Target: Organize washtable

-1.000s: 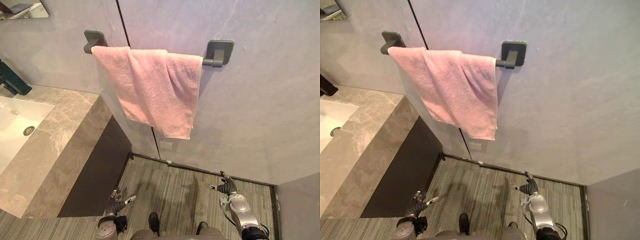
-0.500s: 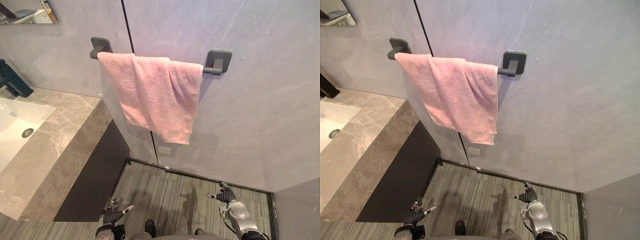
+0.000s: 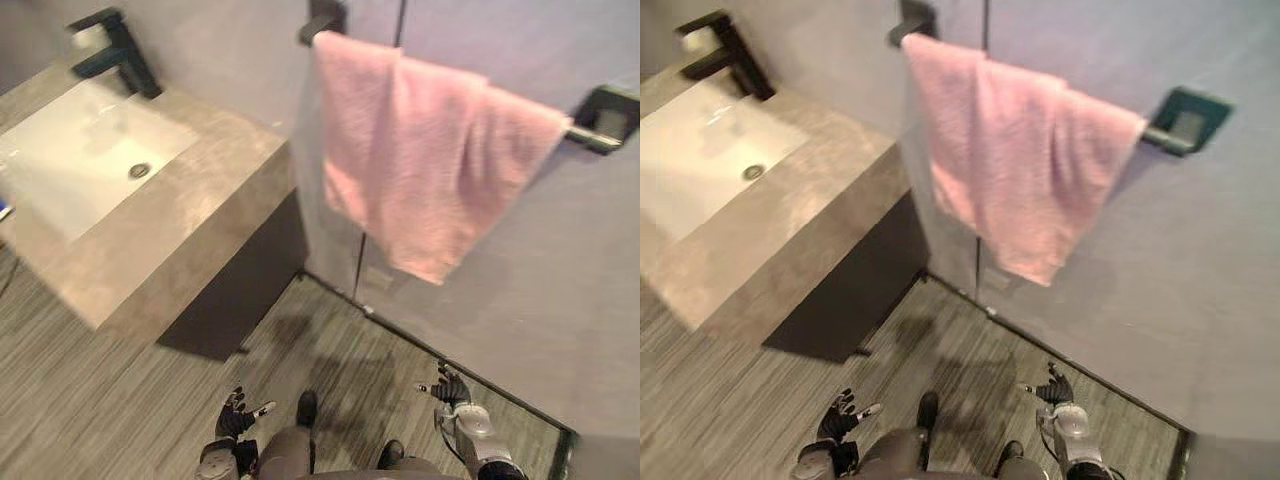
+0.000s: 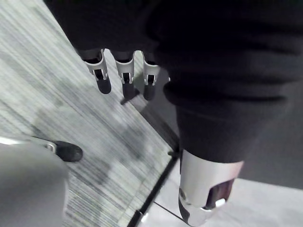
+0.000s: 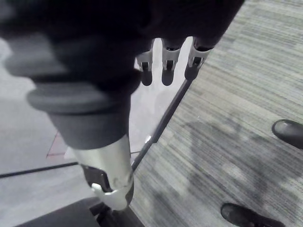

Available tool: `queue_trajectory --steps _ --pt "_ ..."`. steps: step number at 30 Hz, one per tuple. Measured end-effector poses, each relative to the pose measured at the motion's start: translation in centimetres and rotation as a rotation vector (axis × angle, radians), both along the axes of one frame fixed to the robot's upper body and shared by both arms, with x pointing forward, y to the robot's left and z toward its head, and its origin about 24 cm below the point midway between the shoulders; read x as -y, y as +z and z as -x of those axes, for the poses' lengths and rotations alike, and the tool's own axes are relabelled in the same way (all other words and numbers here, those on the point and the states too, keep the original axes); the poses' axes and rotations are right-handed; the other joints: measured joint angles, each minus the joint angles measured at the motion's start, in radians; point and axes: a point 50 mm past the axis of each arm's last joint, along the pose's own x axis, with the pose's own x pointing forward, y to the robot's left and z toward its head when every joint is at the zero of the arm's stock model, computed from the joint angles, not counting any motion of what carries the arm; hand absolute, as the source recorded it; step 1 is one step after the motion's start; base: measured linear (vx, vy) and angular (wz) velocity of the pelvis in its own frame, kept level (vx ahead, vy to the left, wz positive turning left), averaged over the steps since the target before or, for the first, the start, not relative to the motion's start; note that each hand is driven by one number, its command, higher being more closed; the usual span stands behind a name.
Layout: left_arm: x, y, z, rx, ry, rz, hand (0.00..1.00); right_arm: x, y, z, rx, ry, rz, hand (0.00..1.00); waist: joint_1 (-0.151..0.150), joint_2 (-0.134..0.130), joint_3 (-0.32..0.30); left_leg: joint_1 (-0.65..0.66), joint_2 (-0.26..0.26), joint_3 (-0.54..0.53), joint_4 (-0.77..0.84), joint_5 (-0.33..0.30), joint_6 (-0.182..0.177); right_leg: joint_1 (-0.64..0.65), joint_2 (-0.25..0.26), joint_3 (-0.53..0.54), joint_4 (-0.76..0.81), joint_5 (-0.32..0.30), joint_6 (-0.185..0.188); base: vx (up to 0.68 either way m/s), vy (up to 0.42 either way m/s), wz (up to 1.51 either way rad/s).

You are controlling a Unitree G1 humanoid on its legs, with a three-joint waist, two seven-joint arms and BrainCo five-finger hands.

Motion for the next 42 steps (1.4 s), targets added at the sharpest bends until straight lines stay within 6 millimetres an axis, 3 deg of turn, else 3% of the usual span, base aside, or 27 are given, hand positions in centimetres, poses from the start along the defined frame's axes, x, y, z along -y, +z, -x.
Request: queue_trajectory --steps 1,2,3,4,5,6,7,8,9,10,13,17,19,21,24,33,36,40,42 --pt "0.4 0.9 -1.2 0.068 -0.030 0.002 0.00 0.5 0.3 -0.2 0.010 -0.013 0.015 0.00 -0.025 -0.009 -0.022 -0.034 -0.004 -0.046 -0.076 0.092 -0.019 -0.034 0.045 0.016 -0.055 0.015 -0.073 -0.12 -0.140 2.06" --pt "1.3 1.8 -3.4 0.135 -0.031 0.029 0.00 1.2 0.9 -1.0 0.041 -0.049 0.024 0.00 -0.047 -0.004 -0.028 -0.137 0.002 0.180 0.132 -0.070 0.051 -0.061 0.010 -0.108 -0.063 0.047 -0.055 -0.07 -0.100 2.42" --pt "1.9 1.8 -4.0 0.137 -0.043 0.045 0.00 1.5 1.9 -2.2 0.092 -0.060 0.044 0.00 -0.050 -0.021 -0.006 -0.128 0.022 0.403 0.293 -0.177 0.104 -0.061 -0.029 -0.153 -0.027 0.047 -0.056 0.03 -0.044 1.87" --pt "2.1 1.7 -3.9 0.132 -0.045 0.052 0.00 1.6 2.2 -2.6 0.101 -0.059 0.047 0.00 -0.057 -0.022 0.002 -0.085 0.029 0.472 0.283 -0.181 0.105 -0.048 -0.043 -0.174 -0.009 0.047 -0.056 0.07 0.021 1.39" --pt "2.4 1.5 -3.5 0.120 -0.047 0.057 0.00 1.8 2.3 -2.7 0.105 -0.062 0.053 0.00 -0.080 -0.013 0.002 -0.042 0.027 0.525 0.256 -0.156 0.127 -0.030 -0.057 -0.218 0.065 0.039 -0.060 0.05 0.020 1.01" --pt "2.7 1.5 -3.7 0.123 -0.060 0.062 0.00 1.8 2.3 -2.6 0.107 -0.058 0.053 0.00 -0.082 0.003 0.001 -0.005 0.034 0.525 0.224 -0.144 0.132 -0.047 -0.071 -0.233 0.140 0.010 -0.041 -0.09 0.006 1.12" --pt "2.4 1.6 -3.9 0.128 -0.070 0.048 0.00 1.3 2.4 -2.7 0.119 -0.053 0.044 0.00 -0.082 0.007 -0.007 0.052 0.028 0.498 0.125 -0.126 0.103 -0.033 -0.035 -0.231 -0.028 0.027 -0.019 -0.08 -0.025 0.83" --pt "2.0 1.6 -3.9 0.126 -0.076 0.034 0.00 1.0 2.4 -2.8 0.128 -0.051 0.037 0.00 -0.084 -0.010 -0.006 0.080 0.010 0.498 0.082 -0.124 0.084 -0.023 -0.046 -0.237 -0.094 0.130 -0.046 -0.10 -0.044 1.06" --pt "2.2 1.5 -4.4 0.116 -0.104 0.029 0.00 1.2 2.4 -2.8 0.122 -0.060 0.036 0.00 -0.101 0.016 -0.001 0.118 0.018 0.483 0.012 -0.133 0.070 -0.005 -0.044 -0.287 -0.067 0.161 -0.064 -0.07 -0.027 0.93" --pt "2.2 1.6 -4.5 0.121 -0.117 0.023 0.00 1.0 2.3 -2.8 0.119 -0.061 0.030 0.00 -0.103 0.017 -0.002 0.130 0.010 0.469 -0.031 -0.100 0.036 -0.008 -0.051 -0.299 -0.051 0.158 -0.061 -0.12 -0.008 0.74" --pt "2.2 1.1 -3.9 0.086 -0.114 0.024 0.00 0.3 1.9 -2.6 0.100 -0.047 0.014 0.00 -0.103 0.025 0.001 0.134 -0.004 0.453 -0.048 -0.078 0.043 -0.010 -0.065 -0.302 -0.036 0.149 -0.052 -0.12 0.032 0.16" --pt "1.6 0.0 -1.5 0.010 -0.093 0.018 0.00 0.0 0.6 -1.1 0.021 -0.046 0.001 0.00 -0.101 0.024 0.003 0.172 -0.017 0.425 -0.072 -0.072 0.052 0.019 -0.083 -0.285 0.015 0.126 -0.029 -0.11 0.022 0.19" --pt "1.5 -0.3 -0.9 -0.011 -0.091 0.017 0.00 0.2 0.1 -0.2 -0.003 -0.052 0.003 0.00 -0.111 0.023 0.004 0.173 -0.030 0.372 -0.072 -0.076 0.063 0.015 -0.058 -0.072 0.045 0.093 -0.018 -0.08 0.012 0.70" --pt "1.3 -0.3 -0.9 -0.010 -0.089 0.011 0.00 0.0 -0.4 0.6 -0.032 -0.046 0.001 0.00 -0.104 0.013 0.018 0.161 -0.041 0.300 -0.072 -0.076 0.063 0.010 0.008 0.109 0.036 0.035 0.007 -0.05 -0.028 0.83" --pt "0.9 -0.4 -0.5 -0.022 -0.092 0.000 0.00 0.1 -1.2 2.4 -0.078 -0.043 -0.010 0.00 -0.119 -0.005 0.021 0.150 -0.072 0.185 -0.072 -0.076 0.064 0.005 0.081 0.258 0.071 -0.009 0.017 0.00 -0.155 1.32" --pt "0.2 -0.4 -0.2 -0.027 -0.054 -0.009 0.00 -1.1 -2.4 5.0 -0.134 -0.071 -0.058 0.00 -0.073 -0.047 0.009 0.069 -0.130 0.012 -0.005 -0.071 0.071 0.028 0.043 0.053 0.089 -0.061 0.022 0.07 -0.045 0.79" --pt "0.5 -0.2 -0.5 -0.013 -0.052 0.000 0.00 -1.4 -2.1 4.6 -0.107 -0.082 -0.073 0.00 -0.070 -0.049 0.008 0.049 -0.148 0.009 0.012 -0.083 0.088 0.041 0.021 -0.006 0.097 -0.078 0.034 0.11 -0.025 0.67" --pt "1.2 0.0 -1.1 0.010 -0.048 0.025 0.00 -1.5 -2.0 4.8 -0.091 -0.100 -0.087 0.00 -0.057 -0.049 0.004 0.053 -0.162 -0.006 0.011 -0.070 0.105 0.048 0.011 0.009 0.164 -0.068 0.015 0.16 -0.029 0.70" --pt "1.2 0.1 -1.3 0.019 -0.049 0.025 0.00 -1.9 -2.0 4.8 -0.084 -0.104 -0.099 0.00 -0.055 -0.064 0.000 0.035 -0.152 0.080 0.032 -0.106 0.134 0.057 -0.001 0.020 0.169 -0.065 0.010 0.13 -0.006 0.75"
